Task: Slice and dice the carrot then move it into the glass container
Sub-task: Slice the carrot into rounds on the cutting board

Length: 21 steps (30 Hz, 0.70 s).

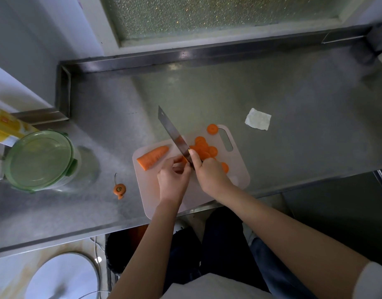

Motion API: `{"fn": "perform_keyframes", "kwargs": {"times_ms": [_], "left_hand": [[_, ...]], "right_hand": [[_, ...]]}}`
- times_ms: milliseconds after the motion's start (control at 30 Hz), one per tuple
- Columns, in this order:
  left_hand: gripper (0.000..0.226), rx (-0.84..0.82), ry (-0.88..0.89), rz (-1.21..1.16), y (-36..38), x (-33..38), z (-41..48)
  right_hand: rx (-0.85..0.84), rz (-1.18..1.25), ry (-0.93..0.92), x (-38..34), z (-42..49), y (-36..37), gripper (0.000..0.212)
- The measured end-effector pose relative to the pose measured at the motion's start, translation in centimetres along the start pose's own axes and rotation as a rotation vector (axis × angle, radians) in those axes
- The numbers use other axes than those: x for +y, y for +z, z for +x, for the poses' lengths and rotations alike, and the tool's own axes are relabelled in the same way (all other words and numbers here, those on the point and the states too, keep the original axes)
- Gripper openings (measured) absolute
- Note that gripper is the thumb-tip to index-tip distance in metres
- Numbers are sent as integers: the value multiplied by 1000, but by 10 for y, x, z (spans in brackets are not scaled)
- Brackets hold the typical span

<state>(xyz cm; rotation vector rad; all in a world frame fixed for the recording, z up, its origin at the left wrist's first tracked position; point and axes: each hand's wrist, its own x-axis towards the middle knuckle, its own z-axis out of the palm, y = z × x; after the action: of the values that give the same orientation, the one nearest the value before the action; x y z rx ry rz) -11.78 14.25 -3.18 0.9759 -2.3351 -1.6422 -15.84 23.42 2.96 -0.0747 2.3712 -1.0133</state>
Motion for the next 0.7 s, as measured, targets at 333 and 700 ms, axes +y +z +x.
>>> {"fn": "perform_keyframes", "kwargs": {"times_ms": [333,700], "left_hand": [[13,-1,-46,-9,-1,6,-3],[15,23,-33,-17,2,-2,-1]], "right_hand": [[46,19,52,19,-26,-4,52],[11,-62,69,1,-3,6,66]]}}
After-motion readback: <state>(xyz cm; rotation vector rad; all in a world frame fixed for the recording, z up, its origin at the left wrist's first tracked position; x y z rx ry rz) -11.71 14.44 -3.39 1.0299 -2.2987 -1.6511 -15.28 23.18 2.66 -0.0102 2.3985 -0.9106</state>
